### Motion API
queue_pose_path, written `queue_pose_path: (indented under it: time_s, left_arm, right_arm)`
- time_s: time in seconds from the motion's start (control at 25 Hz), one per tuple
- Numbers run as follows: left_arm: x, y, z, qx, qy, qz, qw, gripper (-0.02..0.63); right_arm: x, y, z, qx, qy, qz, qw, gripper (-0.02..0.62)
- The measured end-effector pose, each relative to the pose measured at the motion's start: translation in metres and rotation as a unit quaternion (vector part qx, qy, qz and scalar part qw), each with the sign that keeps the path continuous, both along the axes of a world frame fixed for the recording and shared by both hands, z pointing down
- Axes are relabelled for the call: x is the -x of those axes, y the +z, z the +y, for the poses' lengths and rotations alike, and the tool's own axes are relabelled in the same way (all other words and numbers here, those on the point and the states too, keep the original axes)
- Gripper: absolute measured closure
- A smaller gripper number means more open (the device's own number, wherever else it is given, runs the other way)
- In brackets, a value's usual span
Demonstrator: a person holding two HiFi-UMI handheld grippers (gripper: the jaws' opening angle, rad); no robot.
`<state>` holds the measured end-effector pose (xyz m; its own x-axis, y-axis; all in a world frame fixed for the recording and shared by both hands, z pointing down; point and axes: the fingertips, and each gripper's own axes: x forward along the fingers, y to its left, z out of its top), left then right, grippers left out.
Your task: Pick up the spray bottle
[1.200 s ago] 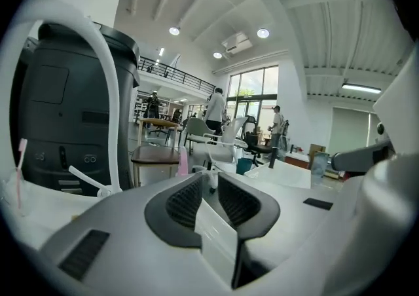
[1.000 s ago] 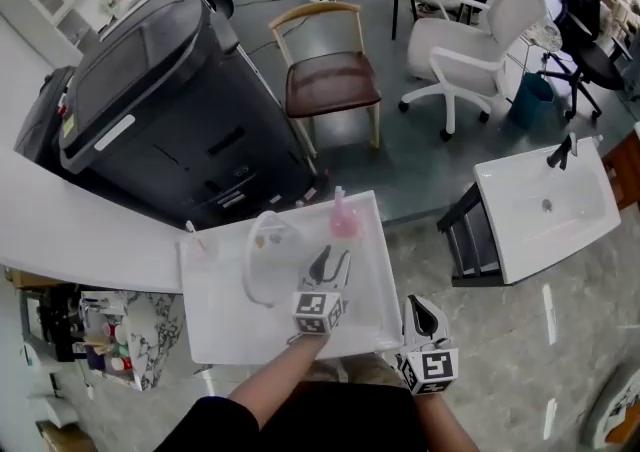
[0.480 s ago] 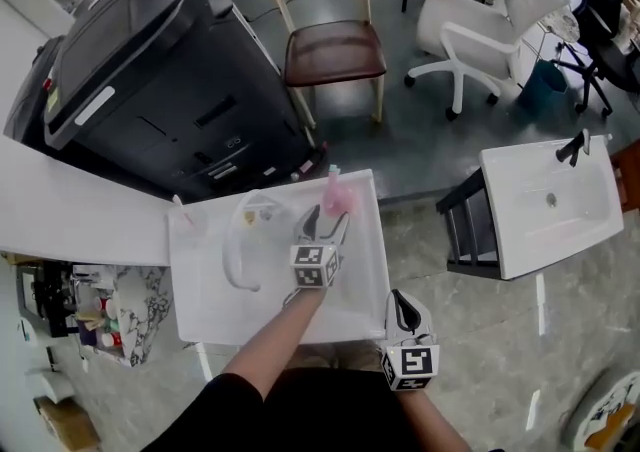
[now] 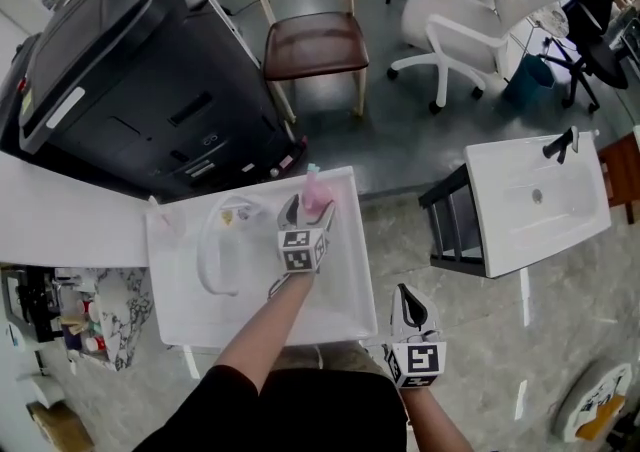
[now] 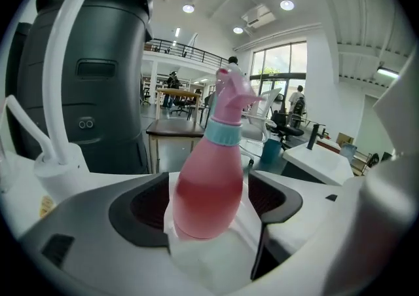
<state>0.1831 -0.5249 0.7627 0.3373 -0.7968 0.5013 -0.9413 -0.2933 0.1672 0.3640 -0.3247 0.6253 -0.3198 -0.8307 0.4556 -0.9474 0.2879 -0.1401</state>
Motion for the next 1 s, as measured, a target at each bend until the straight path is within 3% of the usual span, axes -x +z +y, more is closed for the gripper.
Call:
queue_pose_path:
  time_s: [0.32, 0.52, 0.84, 1.0]
  left_arm:
    - [-0.004, 0.022, -0.01, 0.034, 0.022, -0.024, 0.9989, 0.232]
    - [-0.005, 0.015, -0.001, 0.019, 0.033, -0.007, 0.9993, 0.233]
    - [-0.006, -0.022, 0.062, -0.028, 0.098, -0.008, 0.9947, 0.235]
    - [-0.003, -0.038, 0.106, -0.017, 0.135, 0.0, 0.9908, 0.235]
  right_arm:
    - [-0.022, 0.014, 0.024, 0.022, 0.022, 0.016, 0.999, 0.597]
    - [-0.022, 0.013, 0.038, 0.023, 0.026, 0.019, 0.999, 0.597]
    - [-0.006, 0.001, 0.048, 0.01, 0.04, 0.017, 0.999, 0.597]
    - [0.011, -0.01, 0.051, -0.001, 0.041, 0.02, 0.999, 0.597]
